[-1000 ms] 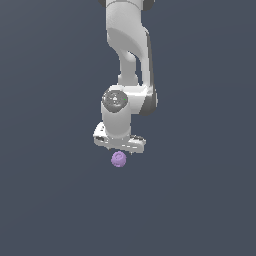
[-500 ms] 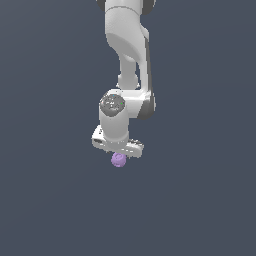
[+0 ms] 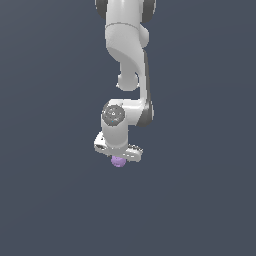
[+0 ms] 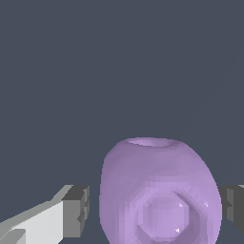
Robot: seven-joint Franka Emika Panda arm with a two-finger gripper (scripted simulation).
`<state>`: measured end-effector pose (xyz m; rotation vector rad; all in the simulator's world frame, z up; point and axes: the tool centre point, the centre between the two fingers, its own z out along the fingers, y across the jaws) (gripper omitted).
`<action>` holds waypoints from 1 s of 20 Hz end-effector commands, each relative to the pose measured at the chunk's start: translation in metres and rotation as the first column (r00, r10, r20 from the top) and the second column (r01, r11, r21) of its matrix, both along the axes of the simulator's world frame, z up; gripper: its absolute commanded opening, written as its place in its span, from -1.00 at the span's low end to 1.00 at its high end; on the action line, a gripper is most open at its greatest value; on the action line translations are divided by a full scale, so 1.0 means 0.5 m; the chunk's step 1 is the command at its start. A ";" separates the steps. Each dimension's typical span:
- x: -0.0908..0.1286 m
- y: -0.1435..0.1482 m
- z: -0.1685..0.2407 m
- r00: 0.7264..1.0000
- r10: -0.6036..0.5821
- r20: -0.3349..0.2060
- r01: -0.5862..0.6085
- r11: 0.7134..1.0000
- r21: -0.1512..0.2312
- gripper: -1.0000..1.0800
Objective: Pick up the object and move it to a goal position.
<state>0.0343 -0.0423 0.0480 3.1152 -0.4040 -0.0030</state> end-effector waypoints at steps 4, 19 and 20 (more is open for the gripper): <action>0.004 0.000 -0.017 1.000 -0.001 0.002 0.001 1.000 0.000 0.92; -0.001 0.002 -0.015 1.000 -0.001 0.003 0.001 1.000 0.000 -1.00; -0.003 0.003 -0.015 1.000 -0.001 0.003 0.001 1.000 0.000 -1.00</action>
